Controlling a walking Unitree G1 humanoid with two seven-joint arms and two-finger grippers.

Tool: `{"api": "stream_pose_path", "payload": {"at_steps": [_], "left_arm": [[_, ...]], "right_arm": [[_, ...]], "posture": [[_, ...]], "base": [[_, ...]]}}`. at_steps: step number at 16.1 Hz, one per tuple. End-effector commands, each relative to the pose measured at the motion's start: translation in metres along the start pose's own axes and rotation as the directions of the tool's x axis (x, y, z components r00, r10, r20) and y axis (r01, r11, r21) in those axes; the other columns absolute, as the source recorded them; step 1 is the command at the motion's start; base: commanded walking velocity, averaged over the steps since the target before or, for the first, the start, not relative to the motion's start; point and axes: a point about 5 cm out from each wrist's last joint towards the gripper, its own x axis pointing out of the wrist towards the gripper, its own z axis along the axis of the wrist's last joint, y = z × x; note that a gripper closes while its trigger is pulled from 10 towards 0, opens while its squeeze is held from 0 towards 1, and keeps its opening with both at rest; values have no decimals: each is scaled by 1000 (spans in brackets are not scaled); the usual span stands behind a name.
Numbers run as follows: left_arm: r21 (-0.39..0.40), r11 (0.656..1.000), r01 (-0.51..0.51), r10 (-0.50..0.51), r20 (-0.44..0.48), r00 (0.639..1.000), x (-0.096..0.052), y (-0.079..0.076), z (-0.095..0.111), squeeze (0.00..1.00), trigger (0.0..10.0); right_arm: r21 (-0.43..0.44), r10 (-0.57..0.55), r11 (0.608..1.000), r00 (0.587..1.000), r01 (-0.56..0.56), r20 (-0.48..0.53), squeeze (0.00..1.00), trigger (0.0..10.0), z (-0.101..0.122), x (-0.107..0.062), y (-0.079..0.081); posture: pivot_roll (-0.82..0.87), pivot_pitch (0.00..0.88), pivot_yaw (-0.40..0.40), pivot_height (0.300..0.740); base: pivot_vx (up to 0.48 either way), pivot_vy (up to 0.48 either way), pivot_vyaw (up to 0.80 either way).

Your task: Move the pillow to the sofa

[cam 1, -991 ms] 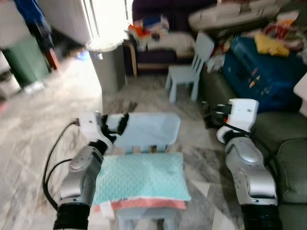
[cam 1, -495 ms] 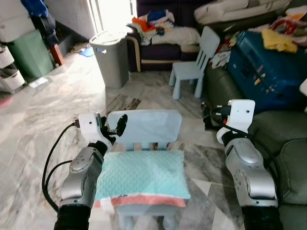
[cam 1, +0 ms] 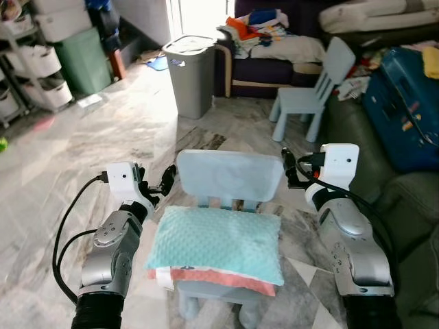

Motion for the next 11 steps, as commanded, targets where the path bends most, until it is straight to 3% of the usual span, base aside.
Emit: {"api": "stream_pose_path", "payload": {"at_steps": [1,3,6,9,11], "left_arm": [[29,999,-15,15,-17,1000,0,4,-2,0,10000],[86,996,-29,32,-29,999,-7,13,-4,0,10000],[135,990,-35,50,-107,993,-35,26,-24,0,10000],[148,989,-14,40,-175,984,-69,28,-41,0,10000],[147,989,-14,39,-169,985,-70,26,-40,0,10000]], "right_arm": [[6,-5,1000,1000,5,10,0,10000,2,-1,-1],[-5,-13,1000,1000,13,-8,0,10000,-3,-7,-7],[-39,-19,999,994,14,-112,0,10000,-30,-32,-25],[-50,-24,999,988,17,-153,0,10000,-41,-55,-32],[-33,-23,999,988,18,-152,0,10000,-40,-57,-28]], "posture": [[-75,0,26,740],[-62,0,23,740],[-46,0,23,740],[-40,0,30,740],[-35,0,29,740]], "base": [[0,0,0],[0,0,0],[0,0,0],[0,0,0],[0,0,0]]}}
